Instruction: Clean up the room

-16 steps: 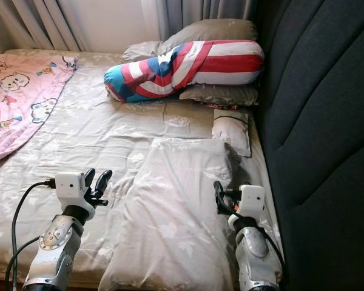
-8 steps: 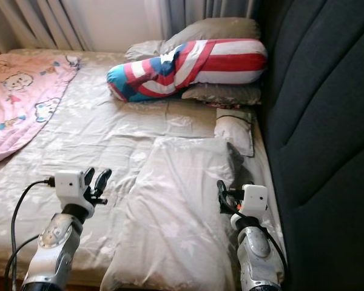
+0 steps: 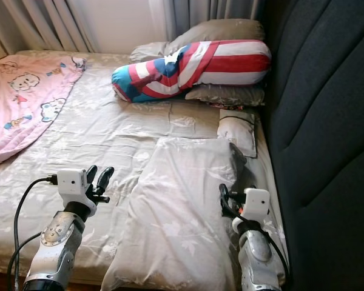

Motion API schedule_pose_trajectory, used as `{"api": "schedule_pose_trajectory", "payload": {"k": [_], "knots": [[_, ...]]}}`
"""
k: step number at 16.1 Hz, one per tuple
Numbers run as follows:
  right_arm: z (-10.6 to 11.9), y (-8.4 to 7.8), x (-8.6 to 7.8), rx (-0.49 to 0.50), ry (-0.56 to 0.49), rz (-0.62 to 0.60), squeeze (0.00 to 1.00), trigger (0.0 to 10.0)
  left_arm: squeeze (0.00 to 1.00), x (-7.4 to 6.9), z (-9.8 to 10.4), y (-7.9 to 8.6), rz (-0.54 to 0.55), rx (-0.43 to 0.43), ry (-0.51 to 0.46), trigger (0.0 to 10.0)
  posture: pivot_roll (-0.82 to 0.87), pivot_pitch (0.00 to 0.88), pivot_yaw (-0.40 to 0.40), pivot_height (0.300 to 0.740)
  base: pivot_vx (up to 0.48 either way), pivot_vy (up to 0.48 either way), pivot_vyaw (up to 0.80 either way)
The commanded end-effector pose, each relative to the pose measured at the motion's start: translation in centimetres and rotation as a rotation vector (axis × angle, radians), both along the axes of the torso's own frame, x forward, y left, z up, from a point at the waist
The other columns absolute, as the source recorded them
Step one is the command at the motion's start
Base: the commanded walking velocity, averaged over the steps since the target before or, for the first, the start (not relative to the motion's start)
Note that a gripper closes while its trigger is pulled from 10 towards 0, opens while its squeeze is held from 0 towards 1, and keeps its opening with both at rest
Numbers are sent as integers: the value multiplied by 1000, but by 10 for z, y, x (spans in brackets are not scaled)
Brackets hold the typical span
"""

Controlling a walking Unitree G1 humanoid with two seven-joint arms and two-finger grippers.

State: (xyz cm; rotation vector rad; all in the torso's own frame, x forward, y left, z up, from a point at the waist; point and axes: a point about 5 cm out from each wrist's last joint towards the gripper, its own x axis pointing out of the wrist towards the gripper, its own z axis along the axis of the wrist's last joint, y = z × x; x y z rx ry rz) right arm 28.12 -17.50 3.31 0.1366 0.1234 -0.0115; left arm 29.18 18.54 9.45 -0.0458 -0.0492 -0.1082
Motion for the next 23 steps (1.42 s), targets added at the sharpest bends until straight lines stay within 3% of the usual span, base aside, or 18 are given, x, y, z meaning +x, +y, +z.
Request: {"api": "schedule_pose_trajectory", "payload": {"k": [1,17,20,23], "knots": [[2,2,3,-1,-5,11,0,10000,0,-3,-5,2,4,0,25,10000,-64,65,13,704,0,0,0],[-2,0,-2,-13,25,13,0,10000,0,-4,-9,-3,-15,0,40,10000,-71,92,7,689,0,0,0],[-3,1,-1,-15,26,10,0,10000,0,-5,-9,-2,-12,-2,42,10000,-69,98,2,659,0,0,0],[-1,-1,-2,-10,10,2,0,10000,0,-6,-9,-2,-10,-2,42,10000,-68,101,0,659,0,0,0]]}}
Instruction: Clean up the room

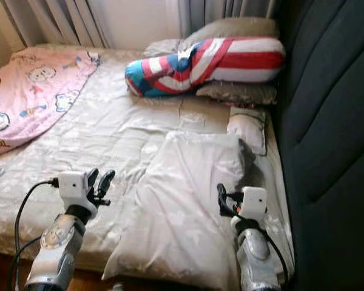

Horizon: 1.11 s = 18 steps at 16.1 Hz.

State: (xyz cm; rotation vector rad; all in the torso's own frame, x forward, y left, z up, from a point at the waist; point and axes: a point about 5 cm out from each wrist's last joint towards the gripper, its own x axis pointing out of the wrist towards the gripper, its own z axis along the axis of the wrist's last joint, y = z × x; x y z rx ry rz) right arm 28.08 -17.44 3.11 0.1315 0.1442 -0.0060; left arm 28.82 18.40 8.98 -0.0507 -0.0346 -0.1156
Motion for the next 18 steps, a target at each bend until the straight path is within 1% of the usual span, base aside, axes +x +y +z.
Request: {"api": "schedule_pose_trajectory", "payload": {"k": [1,5,10,12,18], "knots": [[1,-2,-1,-3,-11,-8,0,10000,0,-2,-5,0,-2,1,28,10000,-67,104,0,659,0,0,0],[0,-2,-4,1,-12,-7,0,10000,0,-2,-6,0,-4,-1,32,10000,-67,106,1,659,0,0,0],[2,-1,-3,4,-14,-3,0,10000,0,-2,-7,-1,-9,-7,41,10000,-65,107,-1,659,0,0,0],[0,1,-3,8,-6,3,0,10000,0,-3,-8,-1,-14,5,43,10000,-62,107,-2,659,0,0,0],[0,2,-4,12,-5,5,0,10000,0,-4,-6,-1,-15,2,38,10000,-61,106,-2,659,0,0,0]]}}
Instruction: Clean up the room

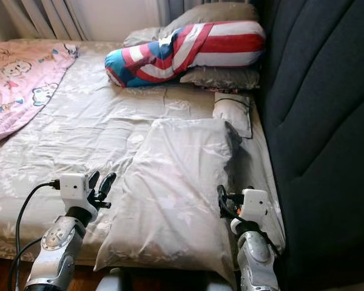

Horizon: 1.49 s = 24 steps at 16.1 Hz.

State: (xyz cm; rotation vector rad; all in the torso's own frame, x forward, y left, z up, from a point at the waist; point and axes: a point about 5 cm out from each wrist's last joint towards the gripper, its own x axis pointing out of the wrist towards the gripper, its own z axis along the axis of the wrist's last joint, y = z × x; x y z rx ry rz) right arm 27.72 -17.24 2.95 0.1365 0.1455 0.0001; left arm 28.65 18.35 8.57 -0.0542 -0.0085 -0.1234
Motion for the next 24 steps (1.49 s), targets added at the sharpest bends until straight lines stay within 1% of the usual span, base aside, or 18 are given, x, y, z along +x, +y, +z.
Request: {"api": "schedule_pose_trajectory", "payload": {"k": [1,4,7,9,20,24], "knots": [[2,0,0,4,-7,2,0,10000,0,-2,-2,0,-5,2,11,10000,-62,106,-2,659,0,0,0],[-1,1,1,-13,21,13,0,10000,0,-1,-2,0,-2,1,10,10000,-66,104,-1,659,0,0,0],[1,1,1,-9,-2,9,0,10000,0,0,-1,0,-1,0,8,10000,-65,100,-2,655,0,0,0],[-1,-1,1,-25,17,4,0,10000,0,0,-1,1,5,4,10,10000,-65,98,-2,655,0,0,0],[-1,0,1,-12,10,7,0,10000,0,0,-1,2,8,-1,12,10000,-63,102,1,655,0,0,0],[0,3,0,-1,5,21,0,10000,0,1,-1,2,14,-12,15,10000,-62,103,0,655,0,0,0]]}}
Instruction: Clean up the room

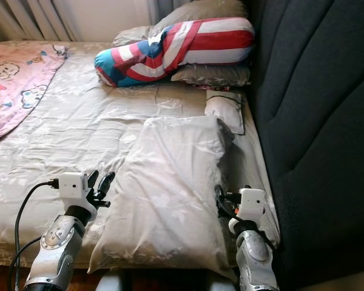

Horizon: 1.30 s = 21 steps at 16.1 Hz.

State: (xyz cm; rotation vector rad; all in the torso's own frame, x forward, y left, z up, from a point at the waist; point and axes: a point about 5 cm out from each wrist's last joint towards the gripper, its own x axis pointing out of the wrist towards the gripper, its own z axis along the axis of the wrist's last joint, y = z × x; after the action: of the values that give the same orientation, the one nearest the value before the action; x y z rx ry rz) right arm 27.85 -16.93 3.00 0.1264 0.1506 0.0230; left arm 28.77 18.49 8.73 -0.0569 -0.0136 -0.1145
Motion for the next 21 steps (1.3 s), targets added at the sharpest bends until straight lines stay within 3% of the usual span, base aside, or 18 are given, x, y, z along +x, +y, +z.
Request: {"api": "schedule_pose_trajectory", "payload": {"k": [1,4,10,15,21], "knots": [[0,0,-1,8,2,-2,0,10000,0,-1,-3,1,5,-13,19,10000,-62,103,-1,655,0,0,0],[-1,1,-1,5,10,6,0,10000,0,0,-3,1,10,-23,23,10000,-61,104,-1,655,0,442,0],[1,-1,1,6,4,-12,0,10000,0,1,-2,1,9,-16,19,10000,-63,118,5,655,0,0,0],[1,0,2,8,4,-14,0,10000,0,1,-3,-1,4,-19,25,10000,-64,110,10,655,0,454,0],[1,-1,4,6,9,-13,0,10000,0,3,0,-1,4,-11,19,10000,-62,103,11,655,0,0,0]]}}
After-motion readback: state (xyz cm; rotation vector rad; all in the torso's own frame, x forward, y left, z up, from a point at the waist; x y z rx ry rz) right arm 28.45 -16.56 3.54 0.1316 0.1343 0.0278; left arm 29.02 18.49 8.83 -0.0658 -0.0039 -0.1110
